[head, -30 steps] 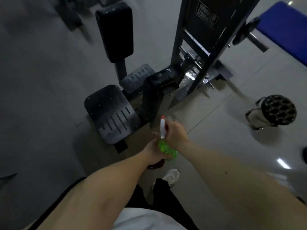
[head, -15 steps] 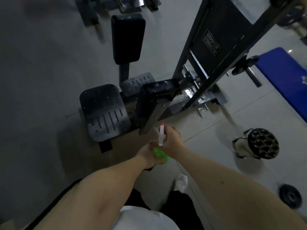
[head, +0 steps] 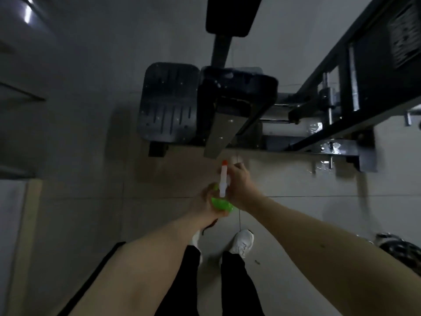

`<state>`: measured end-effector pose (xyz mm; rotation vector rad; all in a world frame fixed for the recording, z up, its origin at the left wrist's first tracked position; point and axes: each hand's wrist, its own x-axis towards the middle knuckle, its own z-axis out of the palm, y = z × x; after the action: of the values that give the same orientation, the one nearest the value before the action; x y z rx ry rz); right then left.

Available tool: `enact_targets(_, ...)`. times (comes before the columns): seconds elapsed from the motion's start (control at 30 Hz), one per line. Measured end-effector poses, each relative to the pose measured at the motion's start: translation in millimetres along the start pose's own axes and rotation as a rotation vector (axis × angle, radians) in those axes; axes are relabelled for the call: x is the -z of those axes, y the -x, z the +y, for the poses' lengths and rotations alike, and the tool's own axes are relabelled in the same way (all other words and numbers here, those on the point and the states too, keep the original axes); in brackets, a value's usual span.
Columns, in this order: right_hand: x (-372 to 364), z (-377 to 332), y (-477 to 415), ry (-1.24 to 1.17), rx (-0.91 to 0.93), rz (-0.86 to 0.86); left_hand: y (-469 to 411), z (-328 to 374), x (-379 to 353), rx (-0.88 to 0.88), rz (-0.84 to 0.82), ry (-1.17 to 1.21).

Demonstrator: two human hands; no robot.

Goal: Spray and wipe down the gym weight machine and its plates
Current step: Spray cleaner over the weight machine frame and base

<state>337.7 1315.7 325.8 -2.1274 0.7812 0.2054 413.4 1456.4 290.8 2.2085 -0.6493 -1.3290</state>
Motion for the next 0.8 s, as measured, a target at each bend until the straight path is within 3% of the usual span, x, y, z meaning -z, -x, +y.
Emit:
enact_targets(0.07, -10.9, 13.7, -18.1, 0.036, 0.014, -0.03, -18.3, -14.1, -17.5, -0.003, 0.088, 0.023)
enact_targets(0.23, -52.8, 48.5, -52.5, 0.066, 0.02, -0.038, -68.4, -56.4, -40.2, -0.045, 0.109, 0.022)
enact_targets(0.4, -87.4, 79.0, -72.0, 0.082, 0.046, -0.112, -96.7, -106.6, -56.7, 0.025, 0.079, 0.108)
enact_targets(0.5, -112.5, 95.5, -81.3, 0.079, 0.107, -0.041, -112.6, -123.0, -56.8, 0.034, 0.078, 0.127)
enact_targets(0.8, -153.6, 121.4, -107.0, 0.092, -0.006, -0.022, -148.5, -159.7, -63.6, 0.03, 0.006, 0.134)
